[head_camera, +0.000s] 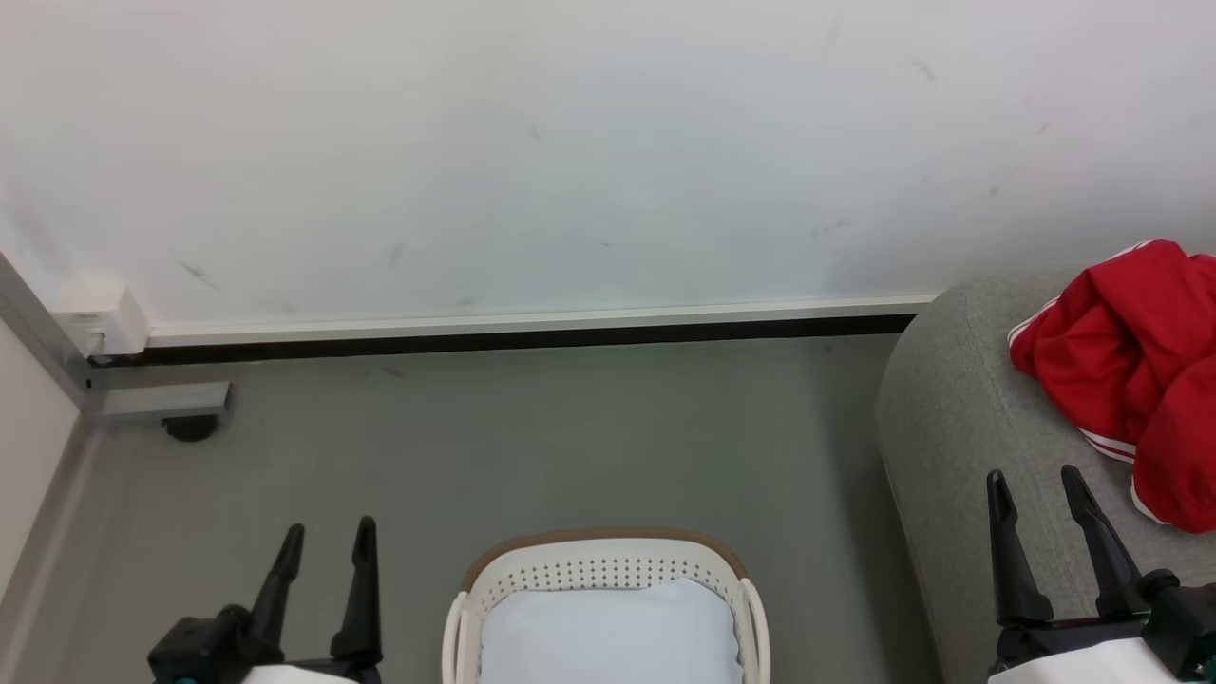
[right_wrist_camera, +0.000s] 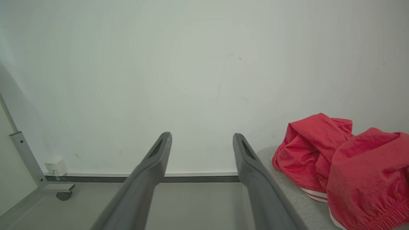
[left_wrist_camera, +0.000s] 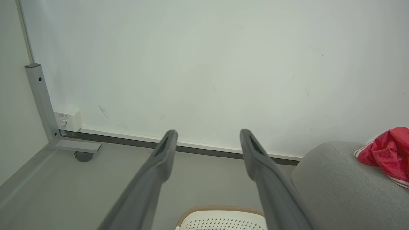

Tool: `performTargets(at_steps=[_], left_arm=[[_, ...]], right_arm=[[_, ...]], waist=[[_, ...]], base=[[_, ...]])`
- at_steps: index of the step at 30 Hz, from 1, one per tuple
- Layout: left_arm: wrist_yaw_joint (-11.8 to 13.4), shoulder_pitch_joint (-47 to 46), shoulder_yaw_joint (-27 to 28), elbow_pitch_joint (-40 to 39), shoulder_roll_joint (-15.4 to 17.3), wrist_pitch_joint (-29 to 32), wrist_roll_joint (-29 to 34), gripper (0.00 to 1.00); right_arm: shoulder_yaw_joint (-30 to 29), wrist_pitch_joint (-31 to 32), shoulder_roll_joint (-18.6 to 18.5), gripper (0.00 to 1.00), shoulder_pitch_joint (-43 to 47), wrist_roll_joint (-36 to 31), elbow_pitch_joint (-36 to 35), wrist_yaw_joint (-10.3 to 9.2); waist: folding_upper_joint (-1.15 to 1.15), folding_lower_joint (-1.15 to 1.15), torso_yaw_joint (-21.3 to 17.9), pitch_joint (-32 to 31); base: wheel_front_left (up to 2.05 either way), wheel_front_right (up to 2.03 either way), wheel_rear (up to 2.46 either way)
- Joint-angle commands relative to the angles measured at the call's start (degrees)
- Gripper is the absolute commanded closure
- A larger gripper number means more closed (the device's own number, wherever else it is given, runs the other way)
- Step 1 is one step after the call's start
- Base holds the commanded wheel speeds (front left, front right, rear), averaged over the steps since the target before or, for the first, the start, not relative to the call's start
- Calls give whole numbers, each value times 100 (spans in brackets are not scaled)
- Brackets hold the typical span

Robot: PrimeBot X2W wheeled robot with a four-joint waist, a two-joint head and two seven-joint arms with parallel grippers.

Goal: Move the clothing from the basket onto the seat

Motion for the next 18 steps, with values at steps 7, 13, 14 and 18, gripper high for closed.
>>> performTargets(at_steps=[7, 13, 14, 18], left_arm=[[-37, -23, -14, 38, 8, -2, 8, 0], [-39, -20, -51, 75, 8, -2, -37, 0], [-24, -4, -61, 66, -3, 0, -38, 100], [-23, 88, -92, 260, -39, 14, -56, 100]], right_arm=[[47, -18, -5, 0, -12, 29, 44, -13], [89, -18, -25, 0, -25, 50, 64, -13], [100, 0, -5, 100, -6, 36, 48, 0], [128, 34, 23, 100, 95, 52, 217, 1]], waist=[[0, 0, -2, -7], [0, 0, -8, -8], [0, 0, -8, -8], [0, 0, -8, -9]], base=[[0, 0, 0], [0, 0, 0], [0, 0, 0], [0, 0, 0]])
